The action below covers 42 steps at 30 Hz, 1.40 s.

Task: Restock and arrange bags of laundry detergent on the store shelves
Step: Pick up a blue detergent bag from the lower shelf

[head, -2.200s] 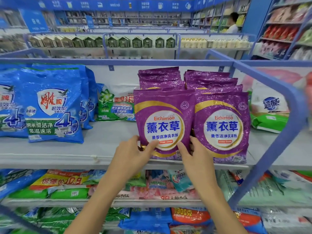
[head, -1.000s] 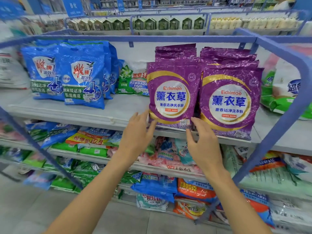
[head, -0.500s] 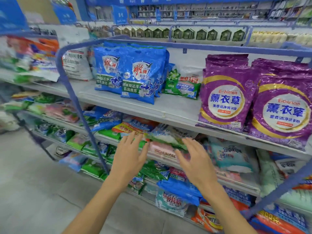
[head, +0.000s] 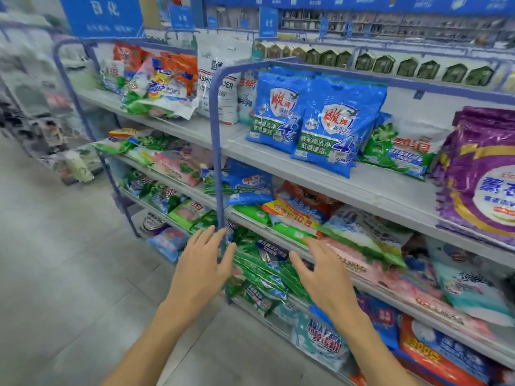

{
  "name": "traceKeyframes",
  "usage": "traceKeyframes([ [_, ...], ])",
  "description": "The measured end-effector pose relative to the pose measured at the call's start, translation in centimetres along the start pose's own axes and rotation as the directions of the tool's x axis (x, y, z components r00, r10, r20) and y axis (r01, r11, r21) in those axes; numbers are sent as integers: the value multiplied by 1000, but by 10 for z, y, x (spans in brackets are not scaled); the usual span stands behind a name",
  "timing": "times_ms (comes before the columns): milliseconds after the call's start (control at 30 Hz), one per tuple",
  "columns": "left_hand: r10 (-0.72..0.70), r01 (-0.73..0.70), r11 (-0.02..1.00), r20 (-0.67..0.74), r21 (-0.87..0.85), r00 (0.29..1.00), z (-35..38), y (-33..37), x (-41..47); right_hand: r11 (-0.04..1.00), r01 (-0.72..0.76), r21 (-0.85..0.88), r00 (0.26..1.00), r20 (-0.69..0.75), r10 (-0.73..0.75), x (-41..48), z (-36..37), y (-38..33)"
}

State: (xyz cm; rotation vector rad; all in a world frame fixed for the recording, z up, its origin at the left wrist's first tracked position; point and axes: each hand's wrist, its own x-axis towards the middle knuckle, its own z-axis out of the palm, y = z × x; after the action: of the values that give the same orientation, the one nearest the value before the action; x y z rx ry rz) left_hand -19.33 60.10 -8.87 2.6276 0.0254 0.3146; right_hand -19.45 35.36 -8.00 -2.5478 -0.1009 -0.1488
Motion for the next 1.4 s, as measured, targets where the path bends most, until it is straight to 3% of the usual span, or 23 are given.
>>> traceKeyframes([
  [200, -38, 39, 999, 18, -14, 999, -4, -44, 19, 1000, -9, -2, 998, 64, 9, 26, 34, -30],
  [533, -72, 74, 997, 90, -19, 993, 35, -87, 113, 997, -64, 41, 994, 93, 60, 136, 103, -22],
  [833, -84, 112, 977, 158, -180, 984, 103, -106, 205, 989, -136, 62, 986, 108, 129, 228, 154, -4],
  [1233, -62, 88, 960, 105, -266, 993, 216, -135, 300, 994, -97, -59, 982, -171, 85, 342, 223, 39],
  [1400, -165, 201, 952, 165, -232, 972, 242, -122, 334, 918, -363, -161, 930, -119, 347, 404, 237, 46],
])
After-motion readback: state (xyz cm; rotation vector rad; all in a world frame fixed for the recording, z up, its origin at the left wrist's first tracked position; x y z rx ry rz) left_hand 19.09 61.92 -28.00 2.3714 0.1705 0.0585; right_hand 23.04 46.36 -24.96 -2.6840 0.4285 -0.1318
